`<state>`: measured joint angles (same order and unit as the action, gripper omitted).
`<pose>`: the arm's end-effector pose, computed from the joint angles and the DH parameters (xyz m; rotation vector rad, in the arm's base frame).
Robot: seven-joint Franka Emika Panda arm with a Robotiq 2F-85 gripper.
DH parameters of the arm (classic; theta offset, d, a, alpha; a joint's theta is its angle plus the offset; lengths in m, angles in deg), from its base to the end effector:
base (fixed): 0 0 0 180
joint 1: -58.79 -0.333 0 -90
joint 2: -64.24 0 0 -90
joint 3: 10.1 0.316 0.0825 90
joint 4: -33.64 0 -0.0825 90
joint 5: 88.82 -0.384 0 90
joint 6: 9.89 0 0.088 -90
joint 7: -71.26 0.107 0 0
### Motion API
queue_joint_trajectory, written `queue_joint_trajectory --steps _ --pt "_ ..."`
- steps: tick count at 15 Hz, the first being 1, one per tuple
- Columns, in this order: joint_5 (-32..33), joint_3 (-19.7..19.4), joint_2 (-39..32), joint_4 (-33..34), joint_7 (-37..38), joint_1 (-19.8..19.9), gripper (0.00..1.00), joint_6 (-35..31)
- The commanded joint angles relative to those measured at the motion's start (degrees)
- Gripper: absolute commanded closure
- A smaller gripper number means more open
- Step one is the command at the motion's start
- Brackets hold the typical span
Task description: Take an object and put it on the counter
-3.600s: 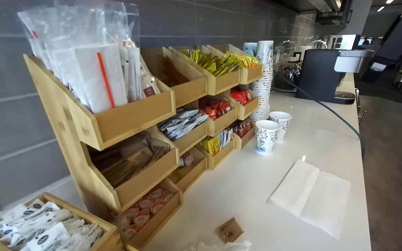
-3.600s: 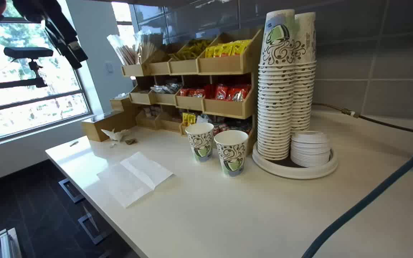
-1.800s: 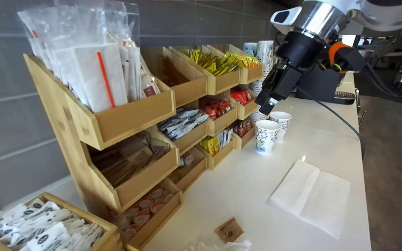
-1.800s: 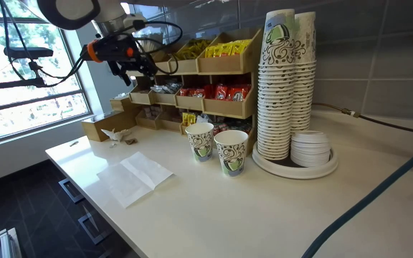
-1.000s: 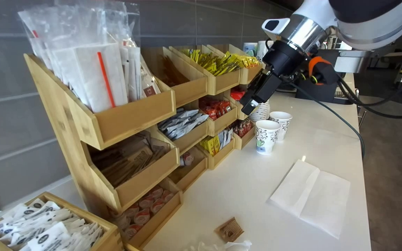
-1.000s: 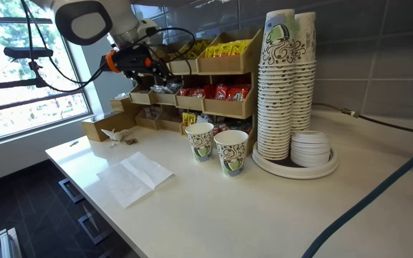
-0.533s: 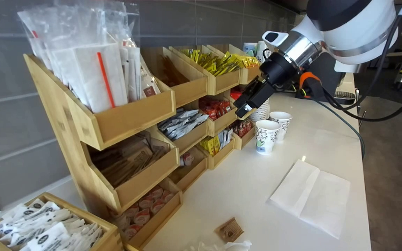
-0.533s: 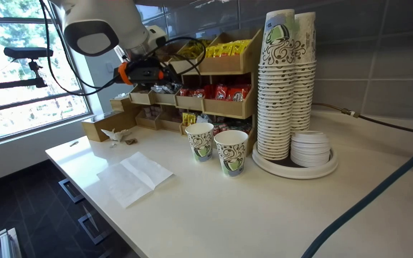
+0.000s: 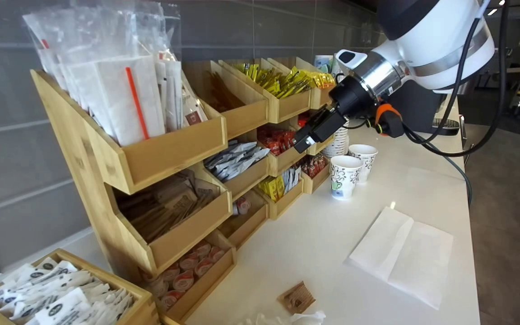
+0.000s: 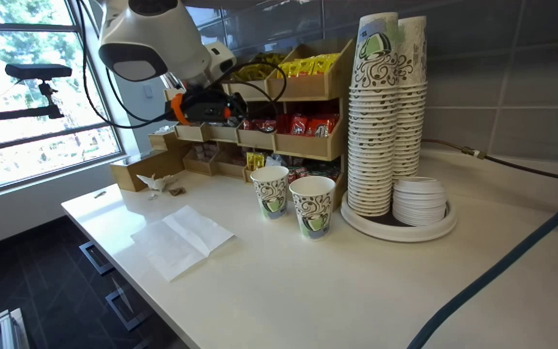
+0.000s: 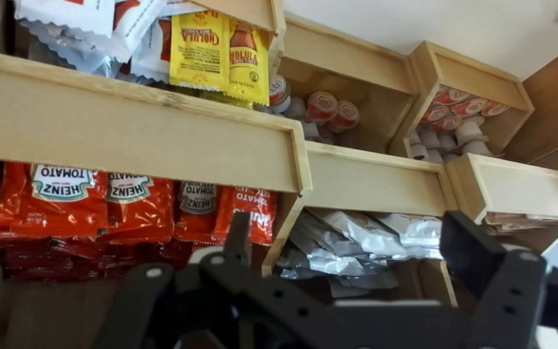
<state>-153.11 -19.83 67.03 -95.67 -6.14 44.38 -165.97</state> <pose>0.5426 0.0103 0.4232 -2.5654 -0.6424 -1.0710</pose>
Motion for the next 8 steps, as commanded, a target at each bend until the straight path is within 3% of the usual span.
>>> queue_joint_trajectory --steps 1,4,5,7,8 --pt "-6.48 0.08 -3.52 3.25 -5.5 -0.39 0.0 -2.01" --pt "-11.38 0.38 -5.27 5.21 -9.28 -0.33 0.05 -3.33" --pt "-12.81 0.45 -5.7 5.71 -10.44 -0.28 0.13 -3.57" --pt "-14.95 0.48 -6.54 6.59 -12.64 -0.18 0.38 -3.98" --pt "-15.93 0.48 -6.88 6.93 -13.38 -0.14 0.45 -4.16"
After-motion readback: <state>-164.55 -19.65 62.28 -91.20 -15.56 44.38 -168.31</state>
